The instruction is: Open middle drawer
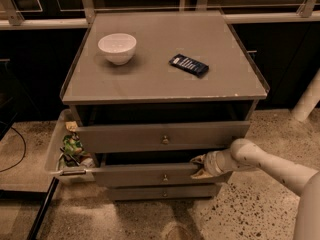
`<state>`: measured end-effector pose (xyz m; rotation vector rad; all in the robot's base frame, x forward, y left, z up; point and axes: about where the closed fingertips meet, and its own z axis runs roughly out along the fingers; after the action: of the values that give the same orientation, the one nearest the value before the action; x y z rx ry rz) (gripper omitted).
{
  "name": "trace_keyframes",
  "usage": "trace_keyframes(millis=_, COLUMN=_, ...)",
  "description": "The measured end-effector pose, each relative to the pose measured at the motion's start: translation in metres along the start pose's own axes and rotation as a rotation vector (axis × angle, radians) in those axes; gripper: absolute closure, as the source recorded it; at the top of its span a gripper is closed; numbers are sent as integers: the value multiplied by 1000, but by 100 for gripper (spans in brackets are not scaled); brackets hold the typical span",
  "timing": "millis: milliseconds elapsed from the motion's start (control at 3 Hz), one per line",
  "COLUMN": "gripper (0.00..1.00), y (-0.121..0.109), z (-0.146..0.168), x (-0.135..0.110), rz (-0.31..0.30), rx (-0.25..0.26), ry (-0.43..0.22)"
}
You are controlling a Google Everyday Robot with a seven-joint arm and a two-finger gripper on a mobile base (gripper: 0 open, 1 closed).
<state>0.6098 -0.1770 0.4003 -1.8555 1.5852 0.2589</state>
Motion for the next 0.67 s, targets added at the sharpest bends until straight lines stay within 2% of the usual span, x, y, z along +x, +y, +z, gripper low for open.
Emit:
trace_keyframes(millis=333, gripper=42, y=26, z=-14, x=1, rz=16, rx=-10, ry=-12)
trace_keyframes(millis=667, gripper=65, y=56, z=-44, x=-3, rz=19, rx=4, ry=-14)
